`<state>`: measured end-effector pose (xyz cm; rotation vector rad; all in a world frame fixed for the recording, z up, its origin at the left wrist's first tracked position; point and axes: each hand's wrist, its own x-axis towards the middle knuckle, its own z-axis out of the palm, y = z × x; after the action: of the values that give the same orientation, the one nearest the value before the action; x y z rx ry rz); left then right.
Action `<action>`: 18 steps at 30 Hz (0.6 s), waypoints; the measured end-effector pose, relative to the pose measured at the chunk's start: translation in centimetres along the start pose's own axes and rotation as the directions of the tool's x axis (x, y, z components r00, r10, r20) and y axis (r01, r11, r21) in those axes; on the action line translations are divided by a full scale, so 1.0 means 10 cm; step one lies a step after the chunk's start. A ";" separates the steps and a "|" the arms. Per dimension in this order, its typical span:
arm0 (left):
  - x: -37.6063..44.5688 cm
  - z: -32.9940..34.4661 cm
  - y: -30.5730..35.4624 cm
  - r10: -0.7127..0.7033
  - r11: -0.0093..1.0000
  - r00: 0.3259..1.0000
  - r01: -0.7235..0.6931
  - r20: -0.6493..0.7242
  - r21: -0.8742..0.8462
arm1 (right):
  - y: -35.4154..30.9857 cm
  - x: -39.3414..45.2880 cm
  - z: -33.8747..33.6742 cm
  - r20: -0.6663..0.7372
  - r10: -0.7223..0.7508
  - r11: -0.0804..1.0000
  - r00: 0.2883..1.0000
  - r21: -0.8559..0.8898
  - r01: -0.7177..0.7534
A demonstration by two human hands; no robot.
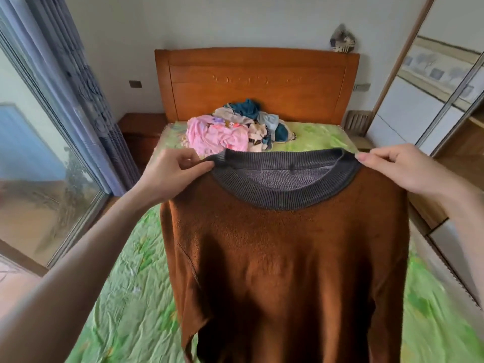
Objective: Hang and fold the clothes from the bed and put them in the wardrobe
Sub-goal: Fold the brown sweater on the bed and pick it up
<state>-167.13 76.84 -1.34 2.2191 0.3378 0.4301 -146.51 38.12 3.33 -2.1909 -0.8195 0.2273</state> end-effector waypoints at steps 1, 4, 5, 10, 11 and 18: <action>0.03 0.15 -0.14 -0.035 0.999 0.999 0.036 0.024 -0.017 | 0.21 0.09 0.12 0.025 0.029 1.000 0.999 -0.004 -0.028; 0.13 0.68 -0.66 -0.174 0.983 0.982 0.178 0.078 -0.037 | 0.90 0.31 0.58 0.098 0.114 0.993 0.989 -0.007 -0.114; 0.18 0.87 -0.87 -0.226 0.972 0.970 0.231 0.095 -0.045 | 1.11 0.37 0.74 0.116 0.158 0.987 0.981 -0.009 -0.158; 0.33 1.71 -1.80 -0.451 0.883 0.877 0.466 0.166 -0.062 | 2.16 0.55 1.57 0.195 0.319 0.947 0.928 -0.019 -0.321; 0.37 1.85 -1.96 -0.468 0.874 0.865 0.483 0.182 -0.050 | 2.36 0.60 1.73 0.198 0.337 0.941 0.920 -0.031 -0.338; 0.81 2.56 -3.05 -0.476 0.877 0.875 0.466 0.084 0.113 | 3.14 1.13 2.50 0.254 0.396 0.911 0.882 0.008 -0.412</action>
<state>-152.09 81.21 -38.85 2.1383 0.8308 0.0252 -132.57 44.73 -35.38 -2.2833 -0.4625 0.7381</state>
